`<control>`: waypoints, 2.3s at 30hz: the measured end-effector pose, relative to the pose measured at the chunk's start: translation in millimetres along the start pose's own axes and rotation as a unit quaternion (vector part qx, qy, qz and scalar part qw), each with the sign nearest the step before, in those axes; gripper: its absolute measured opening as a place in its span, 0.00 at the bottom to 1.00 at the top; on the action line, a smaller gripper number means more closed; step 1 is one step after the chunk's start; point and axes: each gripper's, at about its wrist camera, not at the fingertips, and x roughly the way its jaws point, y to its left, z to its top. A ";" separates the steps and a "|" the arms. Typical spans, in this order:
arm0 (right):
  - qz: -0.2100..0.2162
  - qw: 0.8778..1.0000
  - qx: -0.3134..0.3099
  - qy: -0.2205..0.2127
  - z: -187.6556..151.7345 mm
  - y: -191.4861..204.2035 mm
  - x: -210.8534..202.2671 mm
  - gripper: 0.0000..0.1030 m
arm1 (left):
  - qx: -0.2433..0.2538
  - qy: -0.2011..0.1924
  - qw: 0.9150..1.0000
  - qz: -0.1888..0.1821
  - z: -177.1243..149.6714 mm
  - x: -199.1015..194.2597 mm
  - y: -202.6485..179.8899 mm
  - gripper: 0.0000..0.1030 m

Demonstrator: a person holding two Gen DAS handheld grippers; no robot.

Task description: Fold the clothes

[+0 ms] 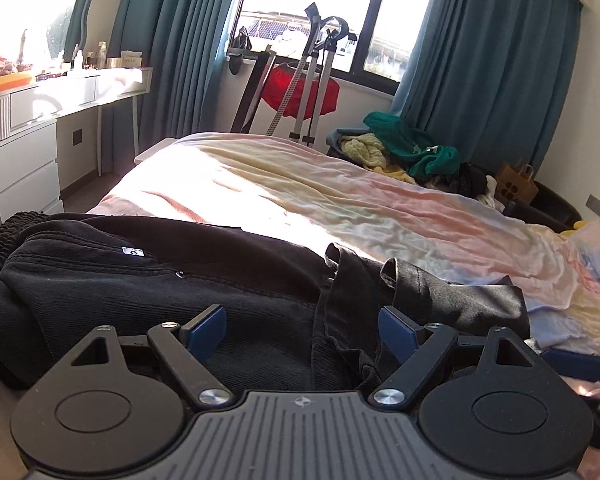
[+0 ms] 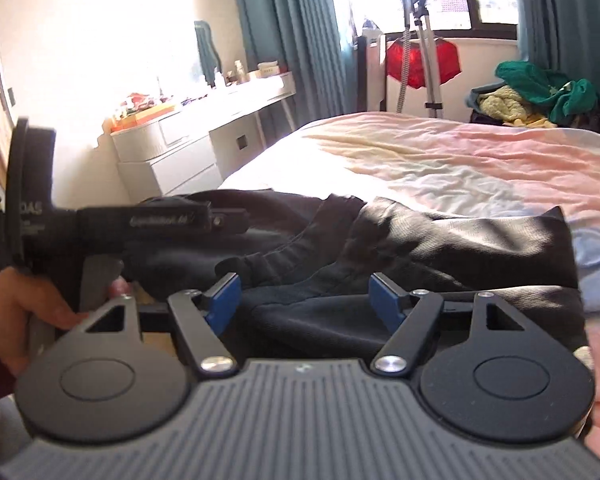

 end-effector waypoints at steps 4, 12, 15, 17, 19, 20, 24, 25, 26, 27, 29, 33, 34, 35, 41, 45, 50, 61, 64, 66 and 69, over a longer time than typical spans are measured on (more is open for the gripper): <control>-0.104 0.993 0.051 -0.033 -1.8 -53.5 -8.0 0.72 | 0.035 0.033 0.999 0.021 -15.1 18.9 -11.8 0.83; -0.158 0.966 0.197 0.061 -47.1 -116.0 31.1 0.70 | 0.070 0.031 0.996 0.041 -27.3 22.8 -22.5 0.83; -0.169 0.966 0.179 0.076 -46.2 -108.5 32.0 0.71 | 0.073 0.023 0.996 0.037 -29.0 14.4 -23.9 0.83; -0.165 0.964 0.193 0.075 -45.8 -110.0 28.3 0.71 | 0.071 0.013 0.997 0.030 -26.8 4.6 -24.4 0.83; -0.158 0.962 0.209 0.072 -45.9 -113.4 23.2 0.71 | 0.069 0.004 0.997 0.016 -21.2 -3.7 -25.4 0.83; -0.154 0.961 0.217 0.071 -45.7 -115.1 20.8 0.71 | 0.067 0.001 0.998 0.010 -17.2 -7.1 -27.1 0.83; -0.150 0.958 0.236 0.061 -42.8 -120.0 12.7 0.71 | 0.044 0.024 0.998 -0.037 4.1 -2.1 -36.4 0.83; -0.155 0.959 0.232 0.057 -40.6 -118.8 10.7 0.71 | 0.033 0.033 0.998 -0.048 9.6 2.6 -38.5 0.83; -0.160 0.960 0.224 0.053 -37.9 -116.6 9.0 0.71 | 0.023 0.040 0.998 -0.053 13.6 8.8 -43.1 0.83; -0.164 0.961 0.217 0.049 -35.3 -114.8 7.3 0.71 | 0.018 0.044 0.997 -0.056 17.4 16.3 -48.9 0.83; -0.149 0.962 0.226 0.042 -32.1 -117.5 3.7 0.71 | 0.012 0.055 0.997 -0.055 26.3 37.3 -60.7 0.83; -0.124 0.961 0.244 0.042 -32.7 -126.7 3.5 0.71 | 0.003 0.085 0.996 -0.023 41.9 88.7 -79.0 0.82; -0.119 0.961 0.245 0.046 -33.6 -128.7 5.2 0.71 | 0.001 0.093 0.996 -0.011 45.6 102.1 -82.3 0.82; -0.113 0.962 0.245 0.052 -35.3 -130.6 8.5 0.71 | -0.004 0.101 0.995 -0.002 49.0 114.3 -84.2 0.81; -0.106 0.960 0.251 0.058 -39.5 -141.1 18.4 0.71 | -0.001 0.145 0.989 -0.001 56.4 157.3 -92.3 0.72; -0.105 0.958 0.261 0.053 -41.1 -145.8 21.4 0.71 | 0.040 0.166 0.985 -0.003 53.4 168.9 -103.9 0.29; -0.112 0.960 0.251 0.052 -39.2 -143.6 24.0 0.71 | 0.087 0.138 0.987 0.005 58.5 156.7 -116.4 0.02; -0.149 0.965 0.206 0.059 -38.9 -141.9 33.0 0.71 | 0.033 0.137 0.986 0.094 50.8 165.0 -68.7 0.00; -0.153 0.968 0.190 0.065 -41.7 -139.1 38.6 0.72 | 0.022 0.127 0.989 0.079 47.8 154.2 -58.5 0.05; -0.157 0.968 0.184 0.066 -41.6 -138.1 42.0 0.73 | 0.022 0.127 0.989 0.072 48.2 143.9 -54.0 0.08; -0.159 0.968 0.181 0.064 -41.7 -137.2 42.6 0.73 | 0.021 0.124 0.990 0.059 50.2 118.7 -44.6 0.18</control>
